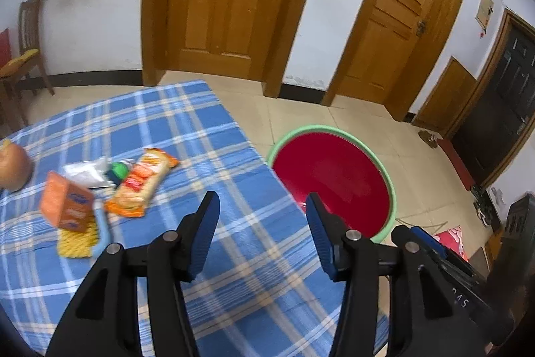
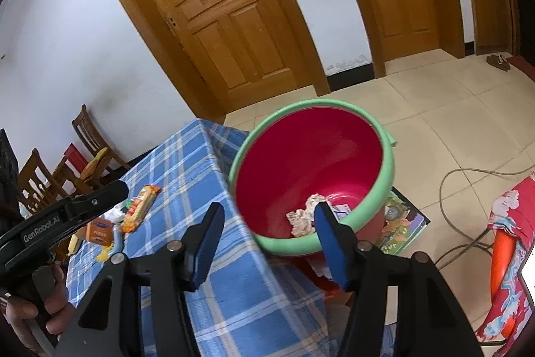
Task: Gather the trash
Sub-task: 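Carry the foam net and tissue to the bucket and drop them in, then grasp the orange box resting on the yellow foam with the left tool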
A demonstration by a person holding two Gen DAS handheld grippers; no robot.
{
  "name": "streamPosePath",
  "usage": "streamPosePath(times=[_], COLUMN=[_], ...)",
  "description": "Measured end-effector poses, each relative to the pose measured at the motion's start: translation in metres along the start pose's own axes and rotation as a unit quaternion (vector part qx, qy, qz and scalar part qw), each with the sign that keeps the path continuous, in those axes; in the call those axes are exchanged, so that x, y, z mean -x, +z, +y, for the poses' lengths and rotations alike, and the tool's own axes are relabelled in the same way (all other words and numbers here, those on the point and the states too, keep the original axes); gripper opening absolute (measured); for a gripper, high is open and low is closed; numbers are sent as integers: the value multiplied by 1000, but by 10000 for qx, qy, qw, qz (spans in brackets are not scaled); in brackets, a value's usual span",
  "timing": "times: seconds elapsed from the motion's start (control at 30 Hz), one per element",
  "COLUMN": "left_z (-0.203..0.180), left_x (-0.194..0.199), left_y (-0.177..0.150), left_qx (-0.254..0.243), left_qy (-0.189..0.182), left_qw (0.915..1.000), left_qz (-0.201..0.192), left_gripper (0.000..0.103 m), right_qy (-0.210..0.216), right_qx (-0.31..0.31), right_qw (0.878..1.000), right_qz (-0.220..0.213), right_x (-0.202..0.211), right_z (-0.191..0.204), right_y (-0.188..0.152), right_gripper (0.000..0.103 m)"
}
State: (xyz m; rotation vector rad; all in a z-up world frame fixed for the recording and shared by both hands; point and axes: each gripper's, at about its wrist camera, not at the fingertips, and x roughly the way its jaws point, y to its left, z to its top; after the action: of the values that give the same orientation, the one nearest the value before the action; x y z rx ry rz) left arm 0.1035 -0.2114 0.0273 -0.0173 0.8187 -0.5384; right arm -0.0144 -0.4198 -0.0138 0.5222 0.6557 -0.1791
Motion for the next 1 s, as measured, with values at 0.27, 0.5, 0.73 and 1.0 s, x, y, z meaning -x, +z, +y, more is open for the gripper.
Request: streamPosePath(times=[0.27,0.5,0.73,1.0], left_z=[31,63,107,145], left_x=[23,37,48,38], left_y=[-6,-12,-22,-27], left_qx=[217,390,724,948], left_qy=[289,585,986,1394], left_qw=[9992,9972,9920,9854], left_qz=[-156,-266,-323,-236], left_gripper=[54,54,54,62], right_qy=[134,186,344,426], right_qx=[126,225,333,535], right_qw=[9998,9995,9987,9972], right_qz=[28,69,198,299], right_x=[0,-4,-14,-21], right_z=[19,34,54,73], right_y=[-8,-14,-20,-26], right_gripper=[63,64,65,66])
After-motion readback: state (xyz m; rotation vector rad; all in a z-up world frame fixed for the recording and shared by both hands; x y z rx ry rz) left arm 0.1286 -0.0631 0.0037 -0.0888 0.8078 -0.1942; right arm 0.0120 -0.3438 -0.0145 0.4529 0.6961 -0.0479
